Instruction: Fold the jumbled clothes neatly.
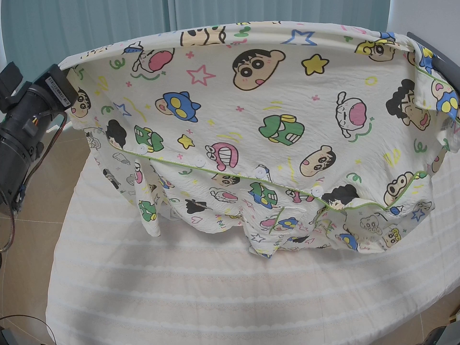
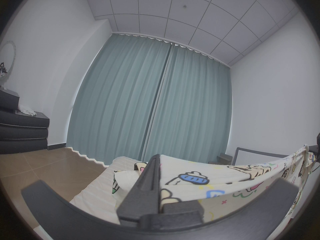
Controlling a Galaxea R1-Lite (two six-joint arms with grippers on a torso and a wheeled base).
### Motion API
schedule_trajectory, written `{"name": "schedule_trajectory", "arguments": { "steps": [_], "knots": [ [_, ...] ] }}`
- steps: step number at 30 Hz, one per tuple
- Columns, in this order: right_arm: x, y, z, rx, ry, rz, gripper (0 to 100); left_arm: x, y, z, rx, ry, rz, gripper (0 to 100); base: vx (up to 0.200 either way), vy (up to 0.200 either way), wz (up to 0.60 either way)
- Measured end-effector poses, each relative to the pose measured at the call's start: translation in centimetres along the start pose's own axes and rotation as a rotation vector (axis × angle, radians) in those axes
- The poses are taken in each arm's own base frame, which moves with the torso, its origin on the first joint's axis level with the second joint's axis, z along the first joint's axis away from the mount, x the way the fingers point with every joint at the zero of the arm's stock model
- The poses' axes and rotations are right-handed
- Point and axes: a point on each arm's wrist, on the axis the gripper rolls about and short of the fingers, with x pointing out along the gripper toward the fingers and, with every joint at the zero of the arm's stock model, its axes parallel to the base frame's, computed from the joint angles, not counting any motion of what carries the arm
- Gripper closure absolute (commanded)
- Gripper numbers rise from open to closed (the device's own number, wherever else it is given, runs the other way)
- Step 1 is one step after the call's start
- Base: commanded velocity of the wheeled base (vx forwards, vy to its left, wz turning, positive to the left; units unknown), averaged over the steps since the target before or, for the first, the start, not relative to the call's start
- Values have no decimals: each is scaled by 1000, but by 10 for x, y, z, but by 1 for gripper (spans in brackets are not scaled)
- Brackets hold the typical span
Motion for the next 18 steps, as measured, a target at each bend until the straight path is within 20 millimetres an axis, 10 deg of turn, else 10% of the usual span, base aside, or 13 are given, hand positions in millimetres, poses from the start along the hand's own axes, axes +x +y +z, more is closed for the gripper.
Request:
{"name": "schedule_trajectory", "arguments": {
  "steps": [5,18],
  "knots": [
    [-5,3,2,2,-10,14,100,-10,5,5,-5,-7,-4,100,0,0,0],
    [-9,1,-8,16,31,19,100,-29,15,-7,16,44,-6,100,-200,0,0]
  ]
}}
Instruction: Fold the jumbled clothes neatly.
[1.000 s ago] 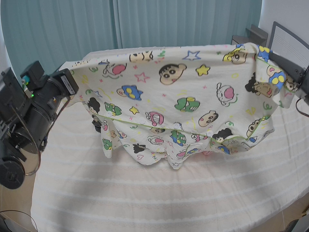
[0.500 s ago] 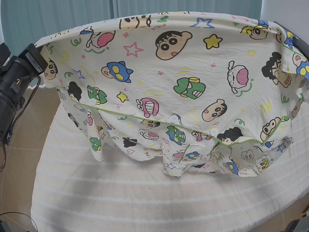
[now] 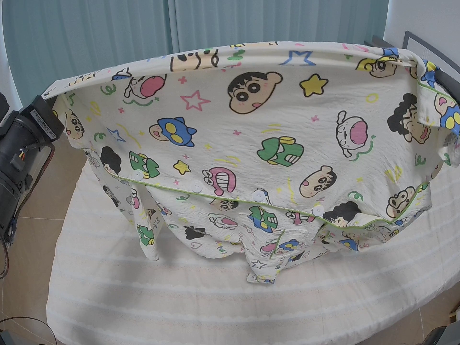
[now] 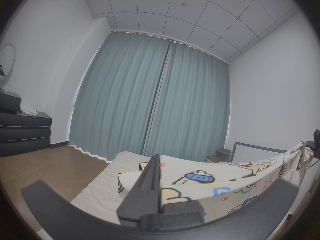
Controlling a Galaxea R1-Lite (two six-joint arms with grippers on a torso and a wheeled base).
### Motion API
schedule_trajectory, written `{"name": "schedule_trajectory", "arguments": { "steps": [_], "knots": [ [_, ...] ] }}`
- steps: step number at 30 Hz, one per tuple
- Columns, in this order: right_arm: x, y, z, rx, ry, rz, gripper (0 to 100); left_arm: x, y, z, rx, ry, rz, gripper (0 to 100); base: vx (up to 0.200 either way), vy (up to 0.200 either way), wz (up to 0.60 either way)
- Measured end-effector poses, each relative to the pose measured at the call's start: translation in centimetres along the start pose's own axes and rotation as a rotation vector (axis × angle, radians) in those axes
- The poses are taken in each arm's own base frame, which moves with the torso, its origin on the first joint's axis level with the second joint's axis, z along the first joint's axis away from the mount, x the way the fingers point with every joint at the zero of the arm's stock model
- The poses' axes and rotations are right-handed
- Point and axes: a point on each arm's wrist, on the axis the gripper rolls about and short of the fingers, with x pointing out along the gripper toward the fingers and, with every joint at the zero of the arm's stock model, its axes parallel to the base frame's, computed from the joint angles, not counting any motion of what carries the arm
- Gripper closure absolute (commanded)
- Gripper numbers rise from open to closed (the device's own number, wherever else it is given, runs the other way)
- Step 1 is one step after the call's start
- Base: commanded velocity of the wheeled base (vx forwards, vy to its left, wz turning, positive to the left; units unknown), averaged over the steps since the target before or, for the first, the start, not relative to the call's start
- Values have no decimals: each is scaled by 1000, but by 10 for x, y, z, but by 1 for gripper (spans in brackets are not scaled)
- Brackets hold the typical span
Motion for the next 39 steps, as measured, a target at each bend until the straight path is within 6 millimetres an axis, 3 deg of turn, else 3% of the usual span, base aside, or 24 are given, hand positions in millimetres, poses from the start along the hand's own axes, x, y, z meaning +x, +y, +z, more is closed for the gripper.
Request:
{"name": "schedule_trajectory", "arguments": {
  "steps": [11,23,39],
  "knots": [
    [-2,-3,-6,11,22,-9,100,-7,4,-4,7,15,2,100,-200,0,0],
    [-3,1,1,6,-5,3,100,-15,3,1,-47,4,-28,100,0,0,0],
    [-4,0,-1,6,-1,-2,100,-17,4,0,-47,12,-37,100,0,-200,0]
  ]
}}
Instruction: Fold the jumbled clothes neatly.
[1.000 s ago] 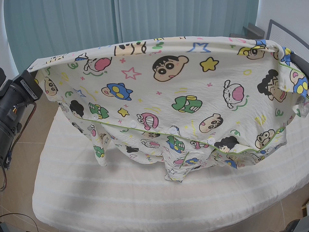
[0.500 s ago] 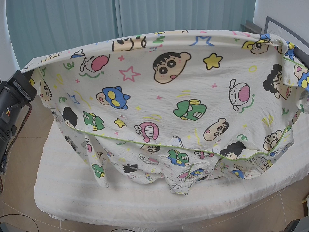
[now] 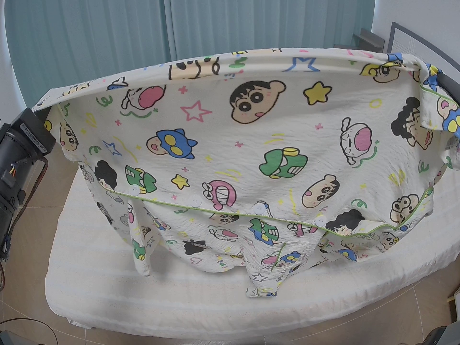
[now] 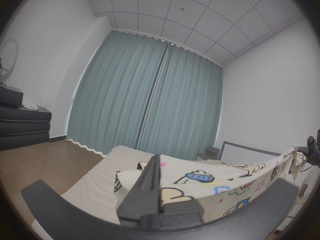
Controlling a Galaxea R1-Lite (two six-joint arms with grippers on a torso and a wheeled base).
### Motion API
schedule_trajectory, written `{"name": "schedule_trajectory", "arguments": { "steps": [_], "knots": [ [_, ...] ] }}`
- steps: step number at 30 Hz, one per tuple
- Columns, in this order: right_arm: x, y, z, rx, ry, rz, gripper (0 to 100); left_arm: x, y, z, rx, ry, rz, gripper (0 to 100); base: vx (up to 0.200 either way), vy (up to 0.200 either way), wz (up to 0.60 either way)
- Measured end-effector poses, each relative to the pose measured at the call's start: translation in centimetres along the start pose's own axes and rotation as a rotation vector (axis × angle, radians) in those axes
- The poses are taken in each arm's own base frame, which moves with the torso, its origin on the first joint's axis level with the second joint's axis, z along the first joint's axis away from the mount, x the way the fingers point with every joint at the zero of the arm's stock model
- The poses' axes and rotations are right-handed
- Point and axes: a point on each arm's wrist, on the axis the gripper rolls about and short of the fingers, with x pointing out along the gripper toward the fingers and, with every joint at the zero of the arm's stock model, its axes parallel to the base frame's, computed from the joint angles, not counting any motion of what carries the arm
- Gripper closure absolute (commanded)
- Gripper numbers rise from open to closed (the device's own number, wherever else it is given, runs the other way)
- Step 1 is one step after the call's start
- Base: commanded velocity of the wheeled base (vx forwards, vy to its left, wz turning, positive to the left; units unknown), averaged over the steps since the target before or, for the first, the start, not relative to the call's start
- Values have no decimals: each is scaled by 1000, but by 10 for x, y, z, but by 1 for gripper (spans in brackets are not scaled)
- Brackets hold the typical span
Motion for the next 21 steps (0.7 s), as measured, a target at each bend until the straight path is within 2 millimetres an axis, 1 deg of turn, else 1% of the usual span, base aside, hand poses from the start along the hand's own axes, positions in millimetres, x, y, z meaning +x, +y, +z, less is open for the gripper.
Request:
{"name": "schedule_trajectory", "arguments": {
  "steps": [5,21],
  "knots": [
    [0,-1,-2,0,7,-6,100,-2,1,-4,10,15,0,100,0,-200,0],
    [1,-3,-3,-1,11,-15,100,-4,0,-7,11,27,-14,100,0,-200,0]
  ]
}}
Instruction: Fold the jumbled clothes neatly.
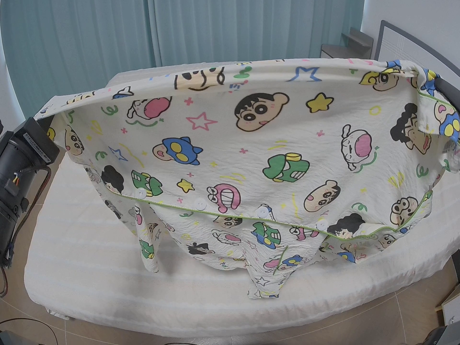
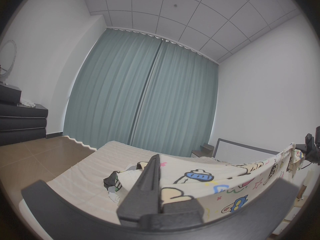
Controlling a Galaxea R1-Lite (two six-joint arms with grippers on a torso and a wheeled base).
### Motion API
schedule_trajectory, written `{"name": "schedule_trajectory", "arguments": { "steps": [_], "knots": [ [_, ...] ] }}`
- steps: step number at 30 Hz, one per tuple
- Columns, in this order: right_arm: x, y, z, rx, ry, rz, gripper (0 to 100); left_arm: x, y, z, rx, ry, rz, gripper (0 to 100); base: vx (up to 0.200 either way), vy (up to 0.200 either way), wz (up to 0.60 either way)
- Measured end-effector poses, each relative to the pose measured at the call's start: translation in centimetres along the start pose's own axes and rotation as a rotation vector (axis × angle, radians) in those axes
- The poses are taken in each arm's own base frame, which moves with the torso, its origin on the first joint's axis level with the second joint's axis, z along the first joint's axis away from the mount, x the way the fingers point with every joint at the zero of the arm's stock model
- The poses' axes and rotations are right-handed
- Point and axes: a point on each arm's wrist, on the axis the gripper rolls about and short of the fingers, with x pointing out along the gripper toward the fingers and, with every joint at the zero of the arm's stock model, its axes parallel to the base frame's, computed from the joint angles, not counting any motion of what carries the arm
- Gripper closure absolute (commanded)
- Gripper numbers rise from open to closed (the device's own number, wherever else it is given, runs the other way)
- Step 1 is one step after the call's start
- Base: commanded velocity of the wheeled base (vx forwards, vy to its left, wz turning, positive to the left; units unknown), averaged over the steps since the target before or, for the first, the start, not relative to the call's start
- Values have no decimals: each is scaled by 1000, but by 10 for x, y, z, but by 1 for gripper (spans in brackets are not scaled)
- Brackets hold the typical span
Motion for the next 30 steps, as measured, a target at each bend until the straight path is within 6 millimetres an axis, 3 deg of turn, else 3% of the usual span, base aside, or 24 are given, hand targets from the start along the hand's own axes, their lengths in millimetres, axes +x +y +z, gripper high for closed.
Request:
{"name": "schedule_trajectory", "arguments": {
  "steps": [30],
  "knots": [
    [-2,3,1,-2,10,66,100,-3,2,0,0,-1,1,100,0,-200,0]
  ]
}}
